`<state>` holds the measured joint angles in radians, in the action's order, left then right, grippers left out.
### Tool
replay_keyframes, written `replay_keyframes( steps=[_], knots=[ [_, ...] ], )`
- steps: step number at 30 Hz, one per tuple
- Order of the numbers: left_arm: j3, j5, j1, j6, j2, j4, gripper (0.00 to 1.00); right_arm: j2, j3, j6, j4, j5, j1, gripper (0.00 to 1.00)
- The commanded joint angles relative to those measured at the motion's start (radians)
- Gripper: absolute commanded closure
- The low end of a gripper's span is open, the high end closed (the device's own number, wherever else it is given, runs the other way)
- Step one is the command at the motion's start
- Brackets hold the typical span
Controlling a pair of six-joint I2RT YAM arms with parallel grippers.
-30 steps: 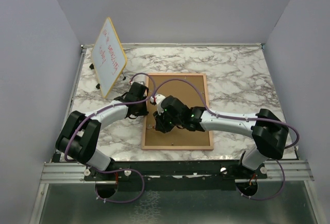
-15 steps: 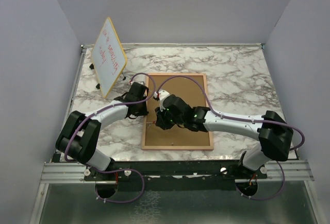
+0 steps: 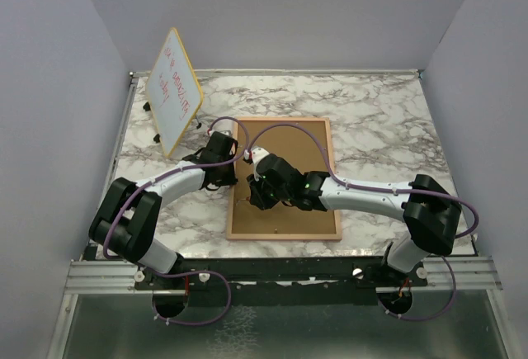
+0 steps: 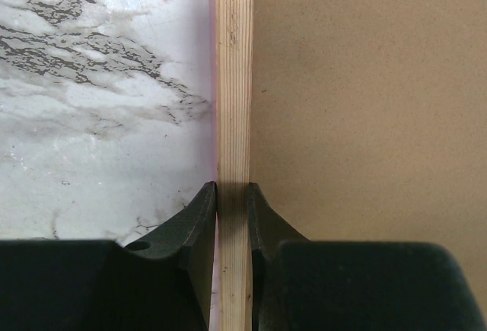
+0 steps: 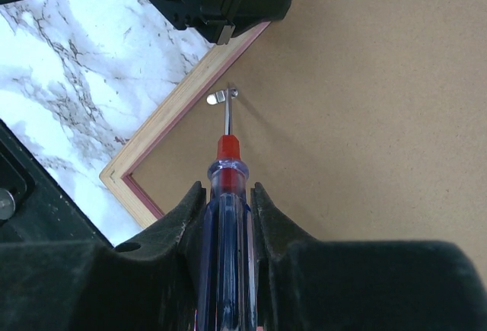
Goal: Take the photo out of the frame
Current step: Release the photo frame item from the photo frame.
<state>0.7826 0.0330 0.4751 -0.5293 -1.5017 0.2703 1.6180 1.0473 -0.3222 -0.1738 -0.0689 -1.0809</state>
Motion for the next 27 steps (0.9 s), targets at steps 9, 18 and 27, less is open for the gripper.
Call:
replay_keyframes(
  steps=[9, 18, 27],
  knots=[
    [-0.022, -0.032, 0.0, 0.006, -0.008, -0.005, 1.0, 0.033, 0.052, -0.001, -0.017, 0.06, -0.008, 0.99],
    [-0.022, -0.032, 0.0, 0.006, -0.005, -0.006, 1.0, 0.039, 0.057, 0.006, -0.064, 0.012, -0.007, 0.99],
    [-0.022, -0.032, 0.0, 0.008, -0.006, -0.004, 1.0, 0.023, 0.037, 0.022, -0.094, 0.008, -0.008, 0.99]
  ],
)
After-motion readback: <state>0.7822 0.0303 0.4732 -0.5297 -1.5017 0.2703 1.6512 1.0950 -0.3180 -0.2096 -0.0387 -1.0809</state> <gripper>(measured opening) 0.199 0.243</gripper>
